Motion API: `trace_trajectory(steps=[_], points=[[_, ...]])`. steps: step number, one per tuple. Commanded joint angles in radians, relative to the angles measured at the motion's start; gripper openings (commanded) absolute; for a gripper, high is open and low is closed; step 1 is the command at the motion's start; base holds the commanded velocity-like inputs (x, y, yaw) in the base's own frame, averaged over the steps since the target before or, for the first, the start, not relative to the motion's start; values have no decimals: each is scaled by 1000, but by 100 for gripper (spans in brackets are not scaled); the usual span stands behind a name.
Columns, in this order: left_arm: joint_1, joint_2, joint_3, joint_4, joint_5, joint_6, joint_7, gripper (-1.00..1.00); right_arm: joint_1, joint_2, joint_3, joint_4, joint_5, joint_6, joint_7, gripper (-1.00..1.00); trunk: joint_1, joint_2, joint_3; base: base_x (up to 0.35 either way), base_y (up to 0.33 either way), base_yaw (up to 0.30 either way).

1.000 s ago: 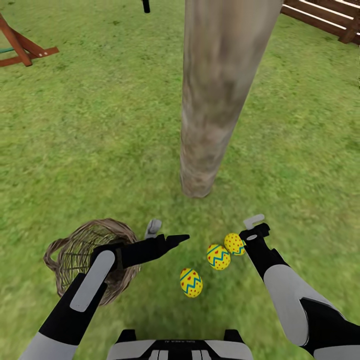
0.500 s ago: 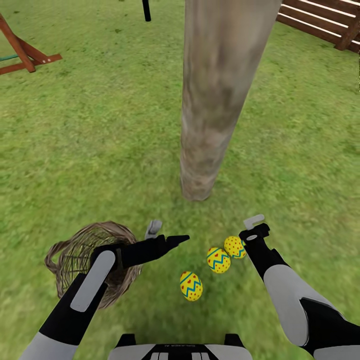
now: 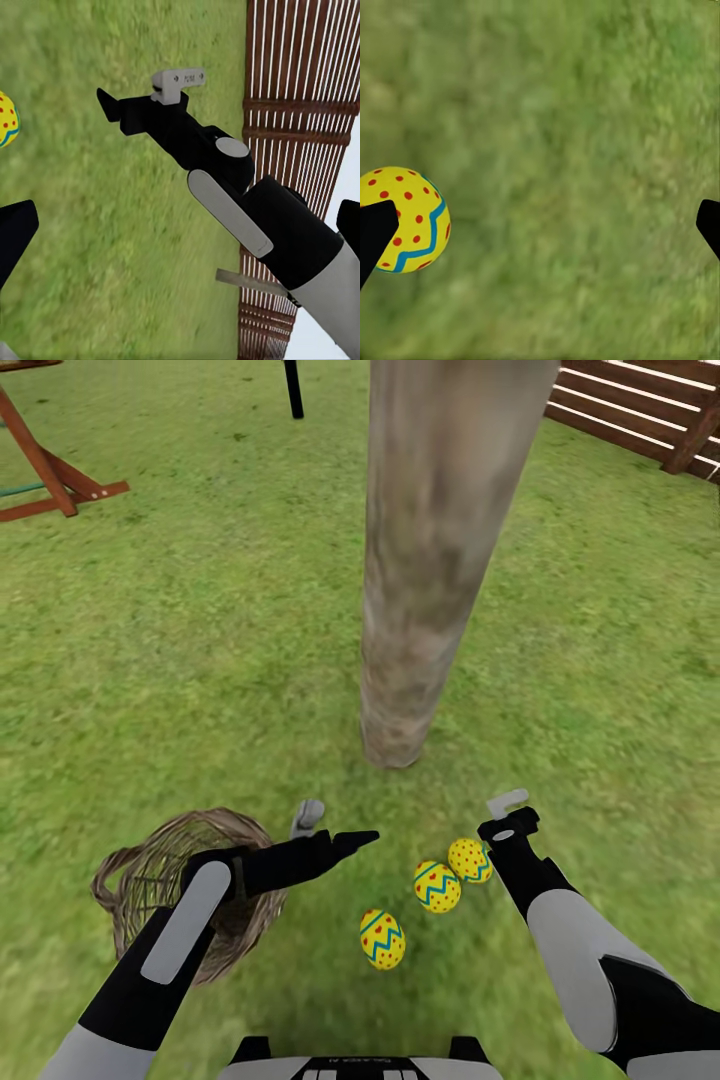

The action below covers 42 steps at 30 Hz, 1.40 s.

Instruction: Take the three Easter eggs out of the wicker basket on the lawn in the garden, then place them on the lawn next to a single tree (choose any tree) so that all three eggs are next to the same tree and none are left in the basket.

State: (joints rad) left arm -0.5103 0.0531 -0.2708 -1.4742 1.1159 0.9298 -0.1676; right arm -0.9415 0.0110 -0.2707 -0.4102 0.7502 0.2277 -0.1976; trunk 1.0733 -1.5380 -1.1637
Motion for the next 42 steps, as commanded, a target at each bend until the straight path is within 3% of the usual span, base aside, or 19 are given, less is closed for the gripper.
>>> trace_trajectory(steps=[1, 20, 22, 27, 29, 42], points=[[-1, 1, 0, 0, -7, 1, -7, 100, 0, 1, -4, -1, 8, 4, 0, 100, 0, 0, 1, 0, 0, 0], [-1, 2, 0, 2, -8, 1, -7, 100, 0, 5, -4, 8, 7, 4, 0, 100, 0, 0, 32, 0, 0, 0], [-1, 2, -1, 2, -15, 1, -7, 100, 0, 7, -4, 9, 8, 4, 2, 100, 0, 0, 35, 0, 0, 0], [-1, 1, -1, 2, -81, 0, -7, 100, 0, 15, -4, 26, 10, 3, 4, 100, 0, 0, 43, 0, 0, 0], [-1, 1, -1, 4, -92, 0, -7, 100, 0, 16, -4, 28, 11, 3, 4, 100, 0, 0, 46, 0, 0, 0], [-1, 15, 4, 31, -100, -1, -6, 100, 17, 17, -4, 28, 12, 2, 4, 100, 0, 0, 67, 0, 0, 0]])
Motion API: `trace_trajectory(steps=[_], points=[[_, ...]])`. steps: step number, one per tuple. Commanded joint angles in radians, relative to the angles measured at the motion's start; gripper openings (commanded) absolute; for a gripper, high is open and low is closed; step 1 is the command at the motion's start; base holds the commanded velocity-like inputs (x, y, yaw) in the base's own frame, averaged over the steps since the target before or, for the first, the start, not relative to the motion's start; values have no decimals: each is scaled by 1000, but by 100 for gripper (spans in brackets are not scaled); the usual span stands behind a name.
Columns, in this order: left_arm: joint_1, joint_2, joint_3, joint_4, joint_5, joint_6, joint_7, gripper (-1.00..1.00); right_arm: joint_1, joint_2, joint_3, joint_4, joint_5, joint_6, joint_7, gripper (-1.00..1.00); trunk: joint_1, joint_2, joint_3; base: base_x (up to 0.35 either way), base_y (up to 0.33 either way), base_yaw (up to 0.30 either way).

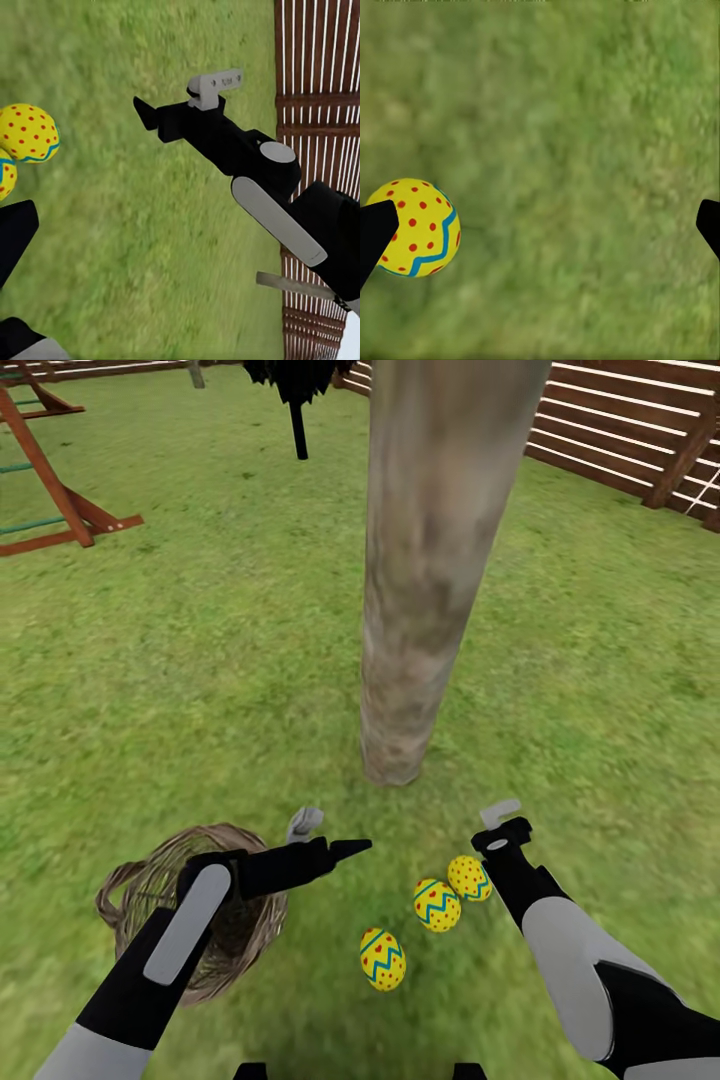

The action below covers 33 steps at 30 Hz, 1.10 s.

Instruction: Take the three Easter eggs out of the wicker basket on the lawn in the garden, then place them on the lawn next to a single tree (choose any tree) so that all three eggs are next to the same tree and none are left in the basket.

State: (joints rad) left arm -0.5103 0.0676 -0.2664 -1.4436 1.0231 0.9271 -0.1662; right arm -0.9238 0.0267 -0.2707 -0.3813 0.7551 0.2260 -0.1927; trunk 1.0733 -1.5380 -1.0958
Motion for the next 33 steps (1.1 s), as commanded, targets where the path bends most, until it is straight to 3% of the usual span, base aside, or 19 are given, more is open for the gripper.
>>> trace_trajectory(steps=[1, 12, 20, 33], points=[[-1, 1, 0, 0, -7, 1, -7, 100, 0, 1, -4, -1, 7, 4, -1, 100, 0, 0, 1, 0, 0, 0], [-1, 1, -2, 1, -8, 1, -7, 100, 1, 1, -4, -2, 7, 4, -1, 100, 0, 0, 19, 0, 0, 0], [-1, 0, -2, 0, -73, 1, -10, 100, 1, 1, -4, -1, 7, 4, -1, 100, 0, 0, 32, 0, 0, 0], [-1, 0, -1, 0, -77, 1, -13, 100, 0, 0, -4, -4, 8, 3, -2, 100, 0, 0, 53, 0, 0, 0]])
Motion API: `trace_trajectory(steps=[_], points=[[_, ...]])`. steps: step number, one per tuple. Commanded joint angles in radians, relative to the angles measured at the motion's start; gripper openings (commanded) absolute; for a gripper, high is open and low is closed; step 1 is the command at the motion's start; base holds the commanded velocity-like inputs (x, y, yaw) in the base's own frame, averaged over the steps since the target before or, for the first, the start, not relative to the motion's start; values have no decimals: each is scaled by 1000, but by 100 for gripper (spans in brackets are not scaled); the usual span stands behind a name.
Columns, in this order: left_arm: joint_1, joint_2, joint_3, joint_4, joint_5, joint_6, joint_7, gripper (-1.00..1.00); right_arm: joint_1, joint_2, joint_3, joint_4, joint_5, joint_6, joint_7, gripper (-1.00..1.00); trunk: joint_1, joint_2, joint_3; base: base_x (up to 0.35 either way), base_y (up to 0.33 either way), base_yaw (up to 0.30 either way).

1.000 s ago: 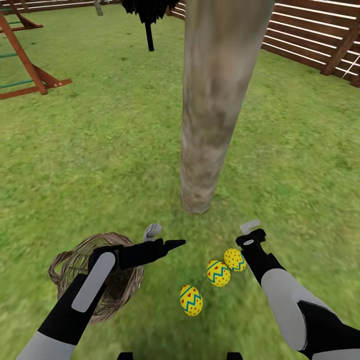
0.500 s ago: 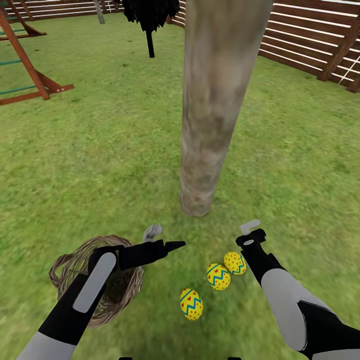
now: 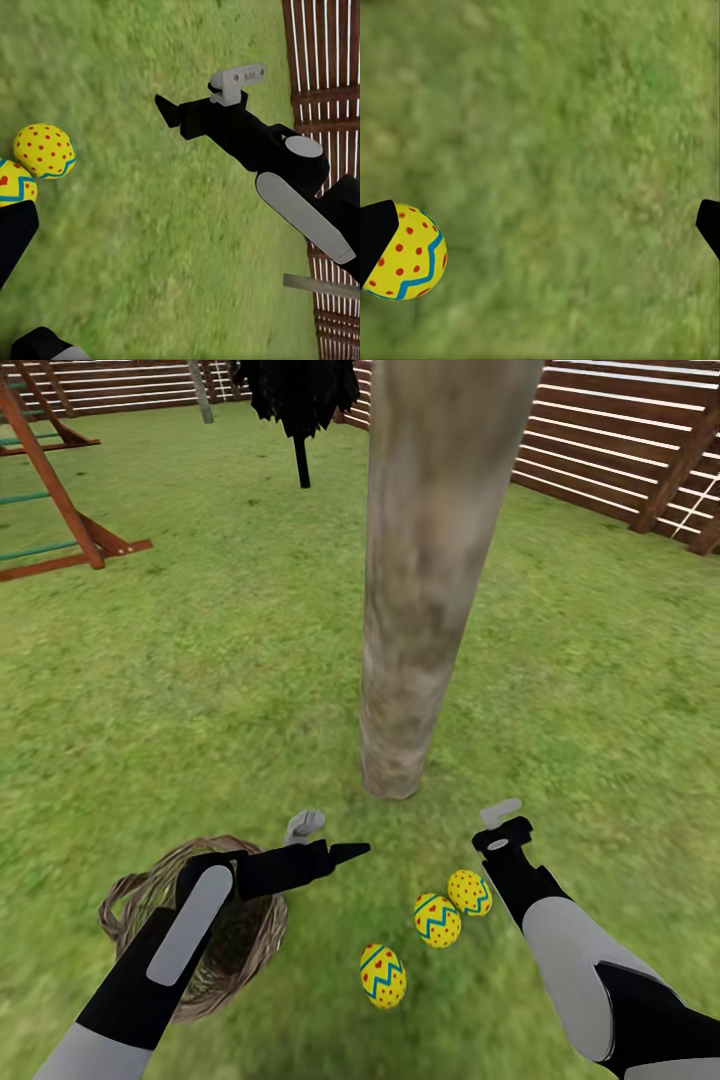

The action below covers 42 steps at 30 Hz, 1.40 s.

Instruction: Take the three Easter eggs out of the wicker basket on the lawn in the garden, then place them on the lawn next to a single tree (choose any tree) so that all three eggs are next to the same tree and none are left in the basket.

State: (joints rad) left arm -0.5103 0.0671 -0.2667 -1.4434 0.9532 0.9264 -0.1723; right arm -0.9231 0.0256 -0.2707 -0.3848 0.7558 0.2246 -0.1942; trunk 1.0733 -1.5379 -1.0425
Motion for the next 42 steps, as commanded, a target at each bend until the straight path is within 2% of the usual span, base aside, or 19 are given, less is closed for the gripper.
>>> trace_trajectory(steps=[1, 24, 34, 42], points=[[-1, 0, 0, 0, -7, 2, -7, 100, 0, 1, -4, -1, 7, 4, -1, 100, 0, 0, 1, 0, 0, 0], [-1, 1, 0, 0, -7, 0, -7, 100, 1, 2, -4, 0, 7, 2, -1, 100, 0, 0, 38, 0, 0, 0], [-1, 0, 0, 0, -7, 0, -8, 100, 1, 2, -4, 0, 7, 2, 0, 100, -38, 70, 81, 0, 0, 0], [-1, 0, 0, 0, -7, 0, -8, 100, 1, 2, -2, 1, 7, 0, -1, 100, -38, 70, 84, 0, 0, 89]])
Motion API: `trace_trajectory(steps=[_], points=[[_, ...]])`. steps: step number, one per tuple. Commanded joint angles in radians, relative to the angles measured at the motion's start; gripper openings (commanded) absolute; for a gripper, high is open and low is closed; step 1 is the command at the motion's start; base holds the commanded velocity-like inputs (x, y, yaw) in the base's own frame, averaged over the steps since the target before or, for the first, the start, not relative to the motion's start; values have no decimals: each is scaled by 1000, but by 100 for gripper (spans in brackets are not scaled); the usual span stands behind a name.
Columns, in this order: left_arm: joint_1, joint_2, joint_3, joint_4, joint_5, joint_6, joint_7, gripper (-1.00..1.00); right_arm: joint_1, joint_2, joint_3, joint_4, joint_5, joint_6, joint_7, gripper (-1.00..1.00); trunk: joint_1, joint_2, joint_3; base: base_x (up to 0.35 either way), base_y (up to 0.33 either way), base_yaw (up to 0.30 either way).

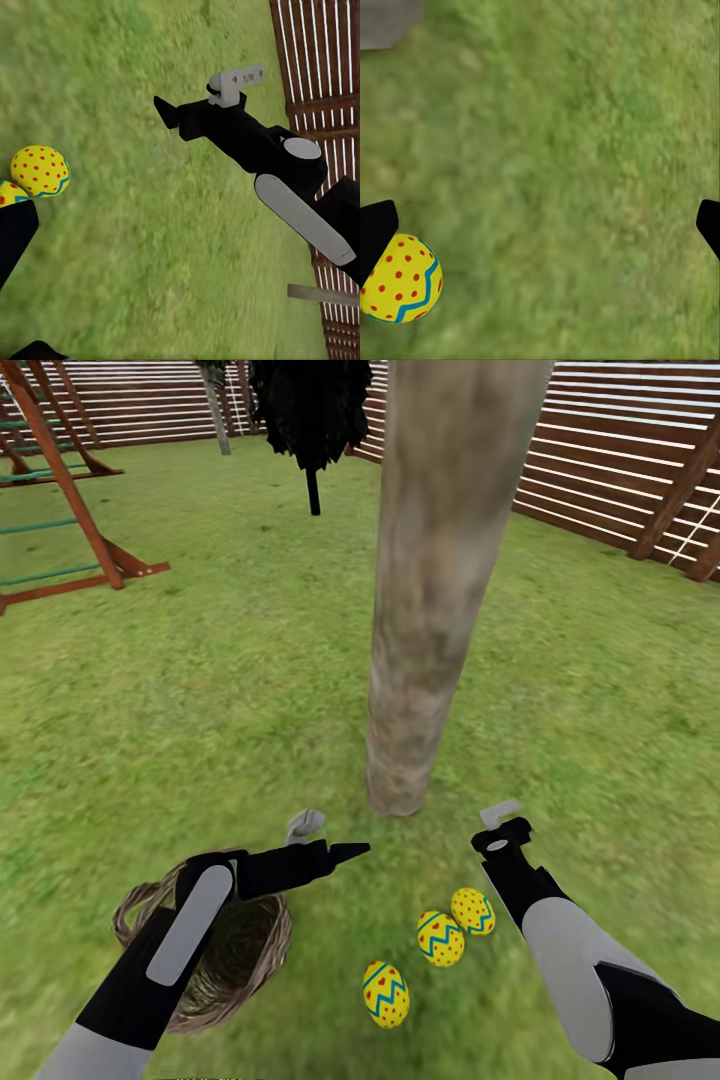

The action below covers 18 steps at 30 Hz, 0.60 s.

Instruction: Take the three Easter eggs out of the wicker basket on the lawn in the garden, then place them on the lawn next to a single tree (choose any tree) so that all three eggs are next to the same tree and none are left in the basket.

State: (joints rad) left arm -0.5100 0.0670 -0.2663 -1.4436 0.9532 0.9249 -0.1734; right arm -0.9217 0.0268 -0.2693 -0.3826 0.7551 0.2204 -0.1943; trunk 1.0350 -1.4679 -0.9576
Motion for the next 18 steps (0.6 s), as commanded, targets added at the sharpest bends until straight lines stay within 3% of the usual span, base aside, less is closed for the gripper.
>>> trace_trajectory(steps=[1, 7, 11, 18], points=[[-1, 1, -1, 0, -7, 2, -7, 100, 0, 1, -4, -1, 7, 4, 0, 100, 0, 0, 0, 0, 0, 222], [-1, 0, 2, 20, -5, 1, -7, 100, 0, 1, -4, -1, 7, 5, -1, 100, 0, 0, 7, 0, 0, 226], [-1, -1, 31, 41, -3, -8, -9, 100, 0, 1, -4, -1, 7, 5, -1, 100, 0, 0, 11, 0, 0, 214], [-1, -1, 44, 61, -1, -18, -9, 100, 0, 1, -4, -1, 7, 5, -1, 100, 27, -49, -3, 0, 0, 205]])
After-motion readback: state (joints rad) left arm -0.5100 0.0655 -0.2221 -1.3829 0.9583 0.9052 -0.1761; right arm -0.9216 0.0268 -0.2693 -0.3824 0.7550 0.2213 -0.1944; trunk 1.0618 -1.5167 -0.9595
